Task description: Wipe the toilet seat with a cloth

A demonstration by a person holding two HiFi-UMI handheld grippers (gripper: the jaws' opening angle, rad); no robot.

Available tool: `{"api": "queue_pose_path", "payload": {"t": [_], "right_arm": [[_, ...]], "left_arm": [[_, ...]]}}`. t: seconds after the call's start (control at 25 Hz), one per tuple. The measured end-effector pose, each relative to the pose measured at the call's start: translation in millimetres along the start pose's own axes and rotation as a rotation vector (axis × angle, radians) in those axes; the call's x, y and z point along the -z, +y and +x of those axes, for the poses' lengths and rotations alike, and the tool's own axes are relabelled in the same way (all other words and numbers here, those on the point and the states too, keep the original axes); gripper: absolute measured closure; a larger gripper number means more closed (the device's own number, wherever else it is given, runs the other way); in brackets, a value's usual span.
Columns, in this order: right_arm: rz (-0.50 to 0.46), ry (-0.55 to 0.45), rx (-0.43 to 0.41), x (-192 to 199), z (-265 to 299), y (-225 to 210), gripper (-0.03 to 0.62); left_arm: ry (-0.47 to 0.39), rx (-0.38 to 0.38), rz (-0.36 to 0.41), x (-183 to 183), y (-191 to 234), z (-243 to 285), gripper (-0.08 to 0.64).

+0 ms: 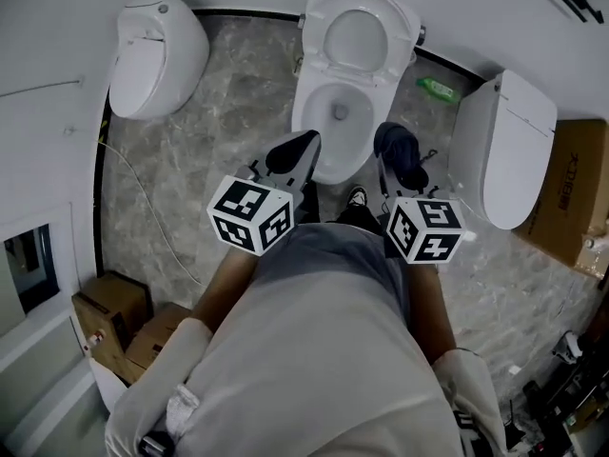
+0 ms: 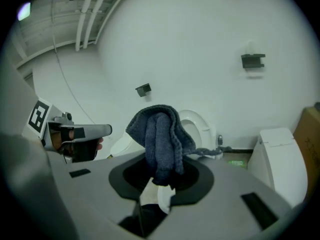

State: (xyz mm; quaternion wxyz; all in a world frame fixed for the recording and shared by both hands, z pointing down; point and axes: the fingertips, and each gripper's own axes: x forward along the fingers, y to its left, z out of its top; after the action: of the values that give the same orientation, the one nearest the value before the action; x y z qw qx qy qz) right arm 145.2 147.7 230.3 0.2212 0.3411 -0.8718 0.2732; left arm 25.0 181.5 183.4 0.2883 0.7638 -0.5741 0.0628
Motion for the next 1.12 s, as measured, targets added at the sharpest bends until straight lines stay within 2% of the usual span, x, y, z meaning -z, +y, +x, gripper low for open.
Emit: {"api": "queue_pose_path", "payload": {"t": [0.24,0.52,0.8,1.12], "right_arm": [[0.093,-0.052,0.071,-26.9,48.9,23.8,0.52],[0.204,-0.104,0.144,-41.7,90.4,41.5,0.52],[0.259,-0.115,0.186,-47.0,115.3,32.0,0.52],[0.368,-0.074,0.242,-41.9,146.6,-6.6,0.522]], "left_arm": [[0.023,0.111,0.054,-31.4,51.9,14.6,0.551],[0.076,0.171,0.039,-35.7,108.0,21.3,0.552],[0.1,0.216,0.002,-29.4,123.5,32.7,0.551],[0.1,0.205,-0.014,-30.7,135.9,35.6,0.551]]}}
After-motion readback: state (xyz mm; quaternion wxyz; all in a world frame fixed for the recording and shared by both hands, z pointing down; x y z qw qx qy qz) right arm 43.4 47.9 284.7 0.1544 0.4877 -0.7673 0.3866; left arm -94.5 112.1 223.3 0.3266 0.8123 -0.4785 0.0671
